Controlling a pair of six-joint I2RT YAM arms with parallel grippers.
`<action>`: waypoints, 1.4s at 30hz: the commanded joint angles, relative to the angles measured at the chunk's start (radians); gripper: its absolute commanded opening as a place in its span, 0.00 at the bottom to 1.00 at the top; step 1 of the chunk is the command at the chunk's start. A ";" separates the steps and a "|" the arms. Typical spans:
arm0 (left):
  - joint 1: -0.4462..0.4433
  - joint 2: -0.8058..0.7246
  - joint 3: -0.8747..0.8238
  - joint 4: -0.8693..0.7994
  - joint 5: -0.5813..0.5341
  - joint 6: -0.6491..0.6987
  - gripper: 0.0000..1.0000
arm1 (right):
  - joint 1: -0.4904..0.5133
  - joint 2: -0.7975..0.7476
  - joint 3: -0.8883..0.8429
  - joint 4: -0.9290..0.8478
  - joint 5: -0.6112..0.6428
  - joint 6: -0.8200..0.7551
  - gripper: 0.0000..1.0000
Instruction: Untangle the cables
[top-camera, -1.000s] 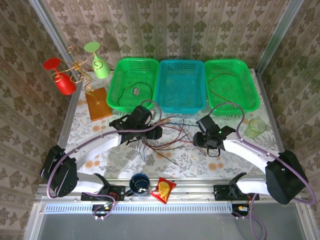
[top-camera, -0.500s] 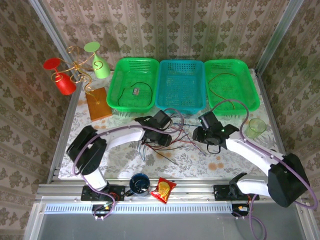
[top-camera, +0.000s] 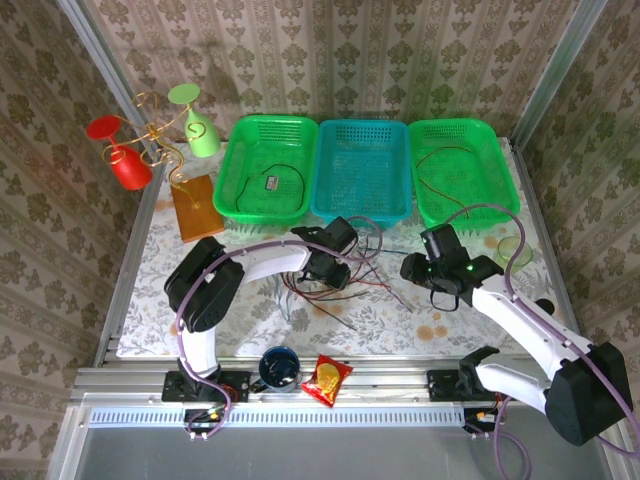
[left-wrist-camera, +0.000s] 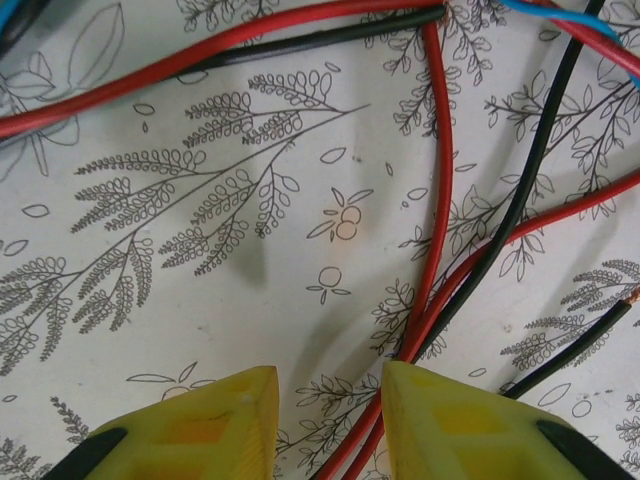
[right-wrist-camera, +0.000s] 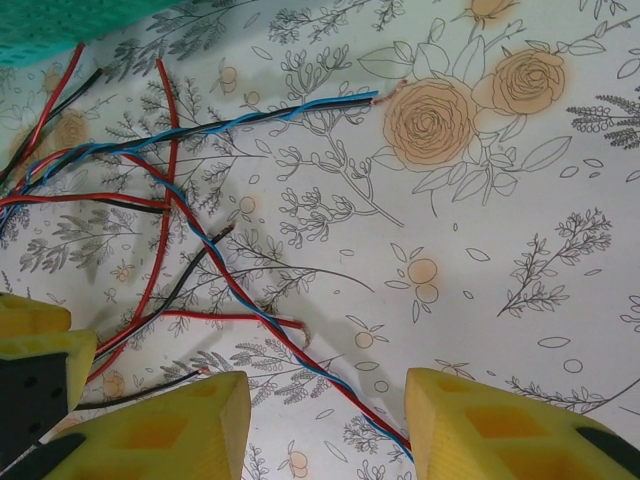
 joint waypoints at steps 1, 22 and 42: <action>-0.007 0.003 -0.001 -0.018 0.043 0.013 0.32 | -0.007 -0.001 -0.015 -0.013 -0.036 -0.016 0.47; -0.009 0.006 -0.022 0.003 0.033 -0.009 0.02 | -0.013 0.002 -0.019 0.000 -0.058 -0.028 0.47; -0.011 -0.383 0.023 -0.063 0.018 0.025 0.00 | -0.021 -0.229 -0.038 0.132 -0.193 0.077 0.56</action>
